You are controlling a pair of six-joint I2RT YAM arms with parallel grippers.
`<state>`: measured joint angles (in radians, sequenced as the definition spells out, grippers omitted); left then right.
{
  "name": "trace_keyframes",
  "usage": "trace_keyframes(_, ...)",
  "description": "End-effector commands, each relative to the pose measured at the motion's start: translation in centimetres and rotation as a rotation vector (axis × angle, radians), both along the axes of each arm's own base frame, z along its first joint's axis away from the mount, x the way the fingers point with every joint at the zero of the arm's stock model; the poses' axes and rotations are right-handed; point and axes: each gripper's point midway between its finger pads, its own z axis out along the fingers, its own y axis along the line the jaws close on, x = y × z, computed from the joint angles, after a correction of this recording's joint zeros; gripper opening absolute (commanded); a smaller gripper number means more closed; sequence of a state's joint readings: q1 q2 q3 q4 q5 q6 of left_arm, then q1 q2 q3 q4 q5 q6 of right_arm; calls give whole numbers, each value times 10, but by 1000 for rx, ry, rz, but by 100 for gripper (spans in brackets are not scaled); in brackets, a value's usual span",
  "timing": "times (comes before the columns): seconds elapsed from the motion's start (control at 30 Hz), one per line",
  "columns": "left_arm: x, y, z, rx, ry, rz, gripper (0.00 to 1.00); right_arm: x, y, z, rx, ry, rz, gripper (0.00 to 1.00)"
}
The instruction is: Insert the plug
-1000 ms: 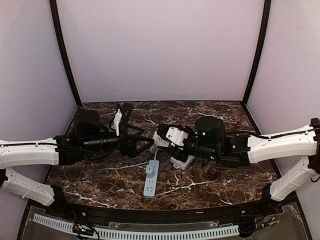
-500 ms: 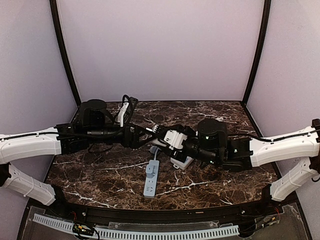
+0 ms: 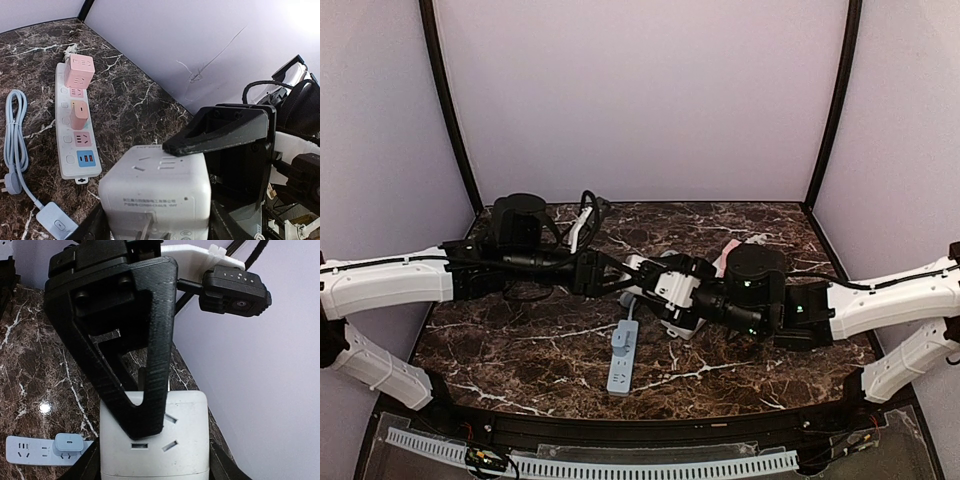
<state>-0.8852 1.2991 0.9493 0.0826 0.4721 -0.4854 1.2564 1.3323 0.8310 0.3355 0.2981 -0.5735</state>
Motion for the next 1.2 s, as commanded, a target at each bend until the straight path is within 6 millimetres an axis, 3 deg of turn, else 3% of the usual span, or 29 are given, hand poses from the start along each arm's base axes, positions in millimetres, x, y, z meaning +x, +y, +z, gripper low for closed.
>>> trace_keyframes(0.0,-13,-8,16,-61,-2,-96,32,-8,1,29,110,-47,26,19)
trace_keyframes(0.1,-15,-9,19,-75,-10,-110,18,-7,0,30,116,-56,16,21)
trace_keyframes(0.17,-17,-9,22,-92,-13,-125,11,-6,-1,29,123,-57,9,29)
trace_keyframes(0.27,-20,-8,26,-114,-21,-134,2,-3,-3,27,131,-54,-12,58)
trace_keyframes(0.33,-19,-5,28,-120,-35,-122,1,0,-4,25,135,-48,-27,74)
trace_keyframes(0.47,-16,1,33,-142,-63,-103,1,6,-4,17,138,-41,-64,97)
trace_keyframes(0.83,-7,22,37,-194,-144,-59,1,12,-13,13,188,78,-43,99)
trace_keyframes(1.17,-9,34,50,-236,-313,-80,1,26,-41,33,451,533,15,99)
